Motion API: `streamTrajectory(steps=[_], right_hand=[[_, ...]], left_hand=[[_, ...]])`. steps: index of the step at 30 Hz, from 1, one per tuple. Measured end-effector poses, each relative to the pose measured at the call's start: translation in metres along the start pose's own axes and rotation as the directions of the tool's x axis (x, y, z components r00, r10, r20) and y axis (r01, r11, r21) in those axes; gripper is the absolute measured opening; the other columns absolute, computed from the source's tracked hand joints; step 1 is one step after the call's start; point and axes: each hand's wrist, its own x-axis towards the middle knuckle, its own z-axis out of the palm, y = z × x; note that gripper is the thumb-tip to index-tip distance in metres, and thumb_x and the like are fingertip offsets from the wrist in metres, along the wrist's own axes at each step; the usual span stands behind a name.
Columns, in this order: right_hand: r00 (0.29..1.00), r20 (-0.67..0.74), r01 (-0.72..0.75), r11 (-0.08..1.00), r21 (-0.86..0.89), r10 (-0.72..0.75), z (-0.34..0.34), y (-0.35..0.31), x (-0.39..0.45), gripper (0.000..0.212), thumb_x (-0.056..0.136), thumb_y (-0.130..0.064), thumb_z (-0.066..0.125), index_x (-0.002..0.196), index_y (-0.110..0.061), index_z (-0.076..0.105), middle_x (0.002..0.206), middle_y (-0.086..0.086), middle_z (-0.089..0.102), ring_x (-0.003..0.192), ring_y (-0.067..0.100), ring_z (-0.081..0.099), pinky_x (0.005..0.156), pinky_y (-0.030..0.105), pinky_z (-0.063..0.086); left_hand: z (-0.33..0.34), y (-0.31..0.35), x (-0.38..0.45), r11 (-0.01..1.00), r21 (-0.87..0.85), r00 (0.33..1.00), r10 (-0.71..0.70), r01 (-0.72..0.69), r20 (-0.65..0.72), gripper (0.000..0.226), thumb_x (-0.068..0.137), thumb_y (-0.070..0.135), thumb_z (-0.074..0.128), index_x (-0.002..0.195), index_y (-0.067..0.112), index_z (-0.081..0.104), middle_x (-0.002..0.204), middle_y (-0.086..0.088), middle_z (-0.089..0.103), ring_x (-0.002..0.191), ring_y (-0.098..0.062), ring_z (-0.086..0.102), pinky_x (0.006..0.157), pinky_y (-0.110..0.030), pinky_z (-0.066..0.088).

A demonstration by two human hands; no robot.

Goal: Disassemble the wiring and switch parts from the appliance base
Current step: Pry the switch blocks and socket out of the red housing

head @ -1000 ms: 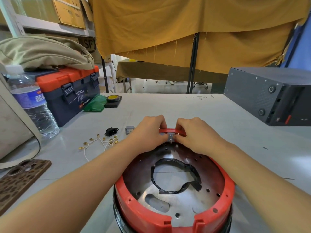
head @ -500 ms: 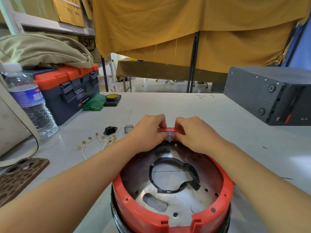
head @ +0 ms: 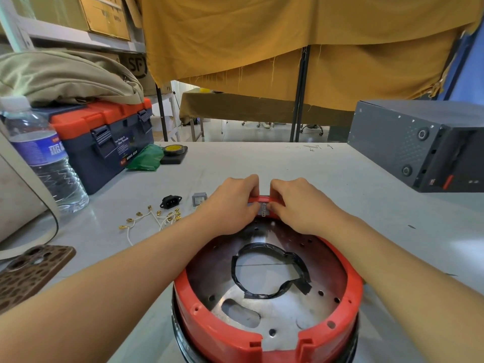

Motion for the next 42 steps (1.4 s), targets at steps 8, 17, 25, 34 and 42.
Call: streamTrajectory(steps=[8,17,25,34,42], right_hand=[[0.997,0.076,0.024,1.000,0.007,-0.025,0.000,-0.001,0.002,0.014,0.097,-0.020,0.045,0.087,-0.016,0.036,0.088,0.006,0.050,0.083,0.030,0.053,0.070,0.042,0.046],[0.994,0.100,0.041,0.999,-0.005,-0.041,0.003,0.000,0.004,0.018,0.097,-0.018,0.044,0.085,-0.018,0.031,0.075,-0.003,0.038,0.076,0.025,0.047,0.063,0.037,0.038],[0.996,0.087,0.039,0.999,-0.014,-0.038,0.003,0.000,0.002,0.017,0.097,-0.017,0.045,0.087,-0.018,0.032,0.084,0.003,0.046,0.078,0.026,0.048,0.064,0.037,0.038],[0.998,0.069,-0.020,0.997,0.081,0.014,-0.001,0.003,0.000,0.020,0.091,-0.029,0.059,0.099,-0.013,0.051,0.097,0.011,0.057,0.086,0.029,0.057,0.076,0.045,0.050],[0.998,0.055,-0.012,0.998,0.055,0.009,0.000,0.003,0.003,0.016,0.089,-0.028,0.064,0.096,-0.015,0.058,0.098,0.011,0.060,0.085,0.028,0.058,0.077,0.042,0.050]], left_hand=[[0.000,0.003,0.001,1.000,0.014,0.999,-0.022,0.022,0.038,0.010,0.087,0.015,0.054,0.087,0.016,0.043,0.079,-0.004,0.057,0.077,-0.027,0.054,0.069,-0.040,0.047],[0.001,0.007,0.002,0.997,0.060,0.996,-0.047,0.043,0.075,0.011,0.090,0.016,0.049,0.088,0.016,0.038,0.076,0.001,0.046,0.079,-0.028,0.052,0.072,-0.044,0.046],[0.004,0.005,0.002,0.997,0.057,0.997,-0.050,0.046,0.061,0.013,0.090,0.017,0.050,0.088,0.018,0.038,0.075,0.004,0.045,0.079,-0.026,0.052,0.070,-0.042,0.046],[0.003,-0.005,0.000,0.999,0.020,0.997,-0.037,0.035,0.068,0.025,0.084,0.028,0.063,0.092,0.019,0.041,0.074,0.003,0.052,0.066,-0.016,0.051,0.054,-0.030,0.038],[0.005,-0.005,0.001,0.999,0.045,0.998,-0.021,0.019,0.056,0.026,0.085,0.028,0.063,0.092,0.020,0.039,0.074,0.002,0.052,0.069,-0.021,0.052,0.058,-0.034,0.041]])
